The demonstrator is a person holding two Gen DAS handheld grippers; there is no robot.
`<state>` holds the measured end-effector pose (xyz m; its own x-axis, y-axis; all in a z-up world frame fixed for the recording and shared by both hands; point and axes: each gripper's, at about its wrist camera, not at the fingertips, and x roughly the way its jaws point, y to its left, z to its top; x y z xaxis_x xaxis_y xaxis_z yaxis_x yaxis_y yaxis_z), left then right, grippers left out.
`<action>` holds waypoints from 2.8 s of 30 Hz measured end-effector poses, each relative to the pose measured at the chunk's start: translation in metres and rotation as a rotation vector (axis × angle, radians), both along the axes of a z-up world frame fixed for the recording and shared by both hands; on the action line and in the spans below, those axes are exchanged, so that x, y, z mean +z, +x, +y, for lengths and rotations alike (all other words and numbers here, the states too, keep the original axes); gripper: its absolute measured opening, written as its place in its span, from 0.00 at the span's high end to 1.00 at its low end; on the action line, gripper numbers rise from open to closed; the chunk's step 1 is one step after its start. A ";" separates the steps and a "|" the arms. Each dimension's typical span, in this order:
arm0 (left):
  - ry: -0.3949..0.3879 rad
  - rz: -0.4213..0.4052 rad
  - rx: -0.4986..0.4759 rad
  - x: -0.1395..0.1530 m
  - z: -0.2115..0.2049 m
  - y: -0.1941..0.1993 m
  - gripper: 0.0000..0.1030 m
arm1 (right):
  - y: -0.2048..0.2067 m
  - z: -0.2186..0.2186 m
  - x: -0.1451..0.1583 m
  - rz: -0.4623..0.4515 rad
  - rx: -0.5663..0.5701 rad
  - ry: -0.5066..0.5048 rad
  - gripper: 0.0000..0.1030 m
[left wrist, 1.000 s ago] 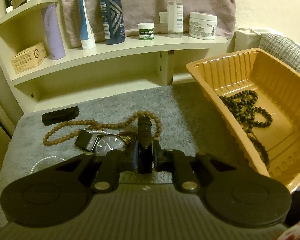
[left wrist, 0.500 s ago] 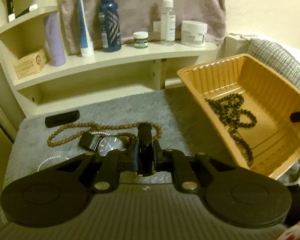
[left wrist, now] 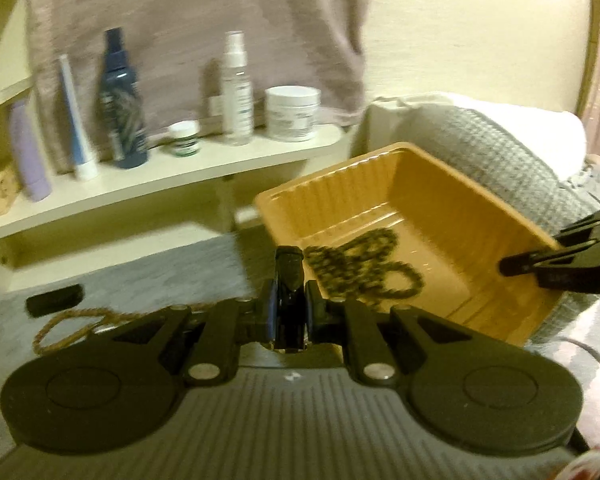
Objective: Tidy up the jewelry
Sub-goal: 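Carry the black bracelet into the orange tray and release it, then return the left gripper to the stand above the black wristwatch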
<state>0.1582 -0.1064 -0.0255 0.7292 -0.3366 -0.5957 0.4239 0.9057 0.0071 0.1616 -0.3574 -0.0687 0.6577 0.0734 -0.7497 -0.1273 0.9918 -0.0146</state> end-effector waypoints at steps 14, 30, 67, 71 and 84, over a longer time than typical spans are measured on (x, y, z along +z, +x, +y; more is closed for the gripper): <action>-0.026 0.028 -0.143 -0.009 -0.042 -0.006 0.88 | 0.000 0.000 0.000 0.000 0.000 0.002 0.97; -0.026 0.025 -0.171 -0.017 -0.049 -0.012 0.85 | -0.001 0.001 -0.001 0.005 -0.001 0.004 0.97; 0.274 -0.068 0.140 -0.064 0.075 0.015 0.44 | 0.000 0.001 -0.001 0.009 0.001 -0.002 0.96; 0.339 -0.085 0.086 -0.069 0.074 0.019 0.44 | 0.001 0.001 -0.001 0.011 0.001 -0.002 0.96; 0.446 -0.116 0.019 -0.078 0.072 0.032 0.40 | 0.001 0.001 -0.001 0.012 0.002 -0.001 0.96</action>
<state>0.1905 -0.0348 -0.1033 0.8033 -0.0519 -0.5933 0.3809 0.8106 0.4448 0.1628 -0.3566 -0.0699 0.6486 0.0736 -0.7576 -0.1292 0.9915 -0.0143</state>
